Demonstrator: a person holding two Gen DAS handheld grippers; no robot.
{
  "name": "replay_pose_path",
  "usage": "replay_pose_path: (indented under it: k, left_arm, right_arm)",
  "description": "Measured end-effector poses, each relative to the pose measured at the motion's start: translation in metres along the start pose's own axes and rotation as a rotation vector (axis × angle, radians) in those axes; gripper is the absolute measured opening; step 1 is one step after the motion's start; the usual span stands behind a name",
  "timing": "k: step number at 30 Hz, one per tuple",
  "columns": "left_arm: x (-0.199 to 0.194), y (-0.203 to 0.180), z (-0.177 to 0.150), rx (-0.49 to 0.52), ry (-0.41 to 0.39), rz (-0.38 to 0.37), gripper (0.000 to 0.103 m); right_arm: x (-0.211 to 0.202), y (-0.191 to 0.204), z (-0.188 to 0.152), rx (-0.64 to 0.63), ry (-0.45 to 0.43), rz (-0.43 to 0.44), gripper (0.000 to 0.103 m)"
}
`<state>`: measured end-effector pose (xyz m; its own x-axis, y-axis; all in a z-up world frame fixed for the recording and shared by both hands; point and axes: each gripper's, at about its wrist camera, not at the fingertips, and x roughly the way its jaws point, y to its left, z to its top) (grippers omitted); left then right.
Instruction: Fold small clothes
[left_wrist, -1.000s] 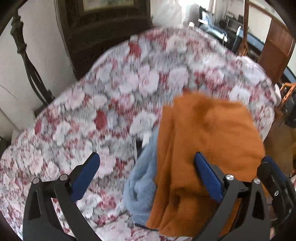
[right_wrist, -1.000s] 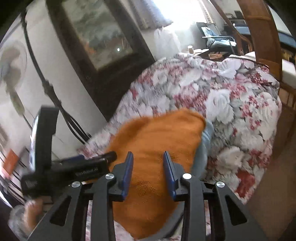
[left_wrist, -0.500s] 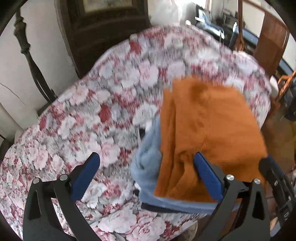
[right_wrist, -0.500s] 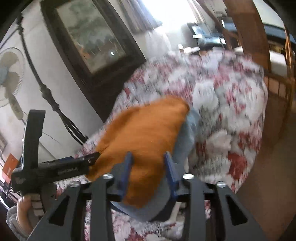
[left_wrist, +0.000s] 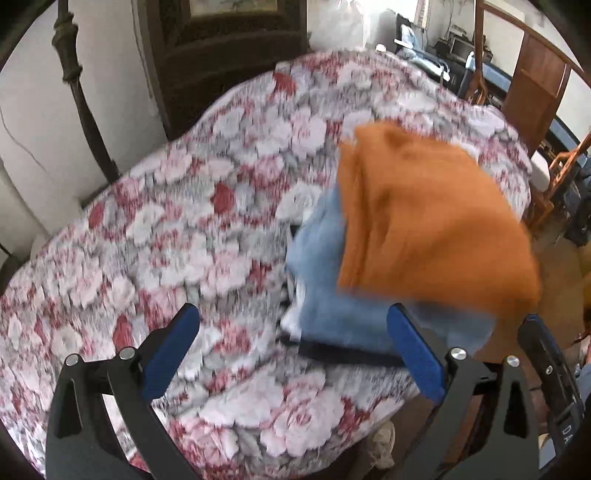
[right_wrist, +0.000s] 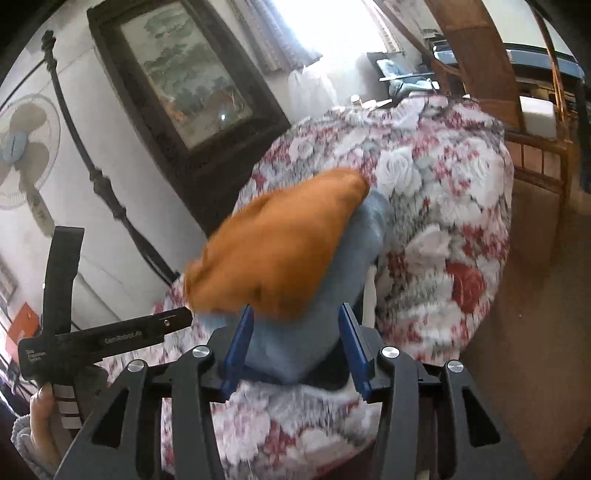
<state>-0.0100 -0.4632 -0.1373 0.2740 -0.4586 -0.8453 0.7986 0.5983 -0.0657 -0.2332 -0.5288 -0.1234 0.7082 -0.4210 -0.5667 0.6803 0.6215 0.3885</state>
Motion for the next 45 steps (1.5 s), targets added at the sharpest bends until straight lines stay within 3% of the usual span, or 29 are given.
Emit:
replay_pose_path:
  k: [5, 7, 9, 15, 20, 25, 34, 39, 45]
  left_arm:
    - [0.038, 0.003, -0.035, -0.025, 0.145, 0.019, 0.099]
    - [0.042, 0.002, -0.045, -0.028, 0.171, 0.024, 0.098]
    - [0.037, 0.0, -0.051, -0.018, 0.171, 0.022, 0.098]
    - [-0.008, -0.01, -0.05, 0.025, 0.079, 0.058, 0.098]
    - [-0.062, -0.014, -0.041, 0.041, -0.043, 0.073, 0.098]
    - [-0.118, -0.013, -0.022, 0.014, -0.133, 0.048, 0.098]
    - [-0.205, -0.02, -0.006, 0.045, -0.279, 0.062, 0.099]
    - [-0.239, -0.021, -0.012, 0.028, -0.297, 0.052, 0.099]
    - [-0.273, -0.03, -0.035, 0.057, -0.344, 0.081, 0.099]
  right_arm:
    - [0.031, -0.001, -0.014, -0.054, 0.125, -0.11, 0.05]
    - [0.037, -0.01, -0.018, 0.016, 0.175, -0.092, 0.05]
    - [0.031, -0.009, -0.022, 0.018, 0.164, -0.082, 0.05]
    - [0.004, -0.001, -0.045, 0.035, 0.187, -0.1, 0.075]
    - [-0.023, 0.009, -0.038, -0.027, 0.21, -0.214, 0.086]
    - [-0.065, 0.015, 0.005, 0.01, 0.144, -0.186, 0.091]
    - [-0.143, 0.059, 0.065, -0.079, -0.019, -0.182, 0.099]
    - [-0.175, 0.086, 0.071, -0.155, -0.054, -0.226, 0.099]
    - [-0.2, 0.103, 0.053, -0.194, -0.083, -0.246, 0.099]
